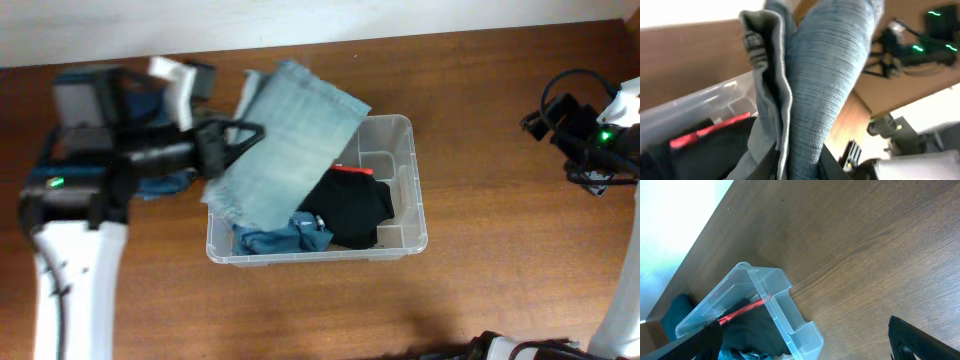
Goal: Pack container
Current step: 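Lift the light-grey jeans and lay them into the container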
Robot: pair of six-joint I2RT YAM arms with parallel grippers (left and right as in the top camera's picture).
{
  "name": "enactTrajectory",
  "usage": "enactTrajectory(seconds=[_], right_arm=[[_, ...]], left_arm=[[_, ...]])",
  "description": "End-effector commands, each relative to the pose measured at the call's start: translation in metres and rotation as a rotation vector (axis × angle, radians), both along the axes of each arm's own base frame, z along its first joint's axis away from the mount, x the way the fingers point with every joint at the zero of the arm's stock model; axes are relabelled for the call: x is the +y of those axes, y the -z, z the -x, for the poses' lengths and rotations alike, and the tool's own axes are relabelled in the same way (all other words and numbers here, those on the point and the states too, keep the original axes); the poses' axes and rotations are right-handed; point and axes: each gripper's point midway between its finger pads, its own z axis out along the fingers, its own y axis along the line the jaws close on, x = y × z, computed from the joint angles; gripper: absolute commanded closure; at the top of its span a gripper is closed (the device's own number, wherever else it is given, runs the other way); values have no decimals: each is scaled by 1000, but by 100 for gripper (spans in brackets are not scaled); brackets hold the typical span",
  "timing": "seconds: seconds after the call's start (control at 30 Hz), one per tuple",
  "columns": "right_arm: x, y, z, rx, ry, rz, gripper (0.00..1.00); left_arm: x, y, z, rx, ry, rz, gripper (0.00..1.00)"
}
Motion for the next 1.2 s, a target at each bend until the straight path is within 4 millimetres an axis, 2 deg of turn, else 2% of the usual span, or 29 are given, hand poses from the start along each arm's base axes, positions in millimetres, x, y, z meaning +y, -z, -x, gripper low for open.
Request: enactTrajectory(seconds=[0.0,0.2,0.23,0.27,0.4,0.53,0.6,0.77,0.93,1.17], right_arm=[[-2,-1,-1,-6,3,6,2],[-2,-1,-1,-6,3,6,1],[-2,-1,-1,-6,3,6,1],[-2,-1,-1,-6,3,6,2],[-2,-1,-1,-6,3,6,2],[-2,-1,0,-5,3,6,2],[-2,-1,-1,-6,3,6,2],[-2,-1,-1,-6,3,6,2],[-2,-1,-1,-6,3,6,2],[-2,-1,-1,-6,3,6,2]], left_arm=[[-27,21,-19,215,-163,-2,99],[-89,48,-25,340,-129,24,99],[-101,57,-26,373,-140,16,99],[-113,76,-30,425,-189,-13,99],[-123,119,-43,544,-357,-80,99],[-130,141,-53,604,-422,-86,99],[-125,148,-60,600,-472,-102,99],[-98,163,-75,569,-653,-170,99],[-60,183,-73,587,-793,-291,99],[-24,216,-66,605,-907,-414,99]])
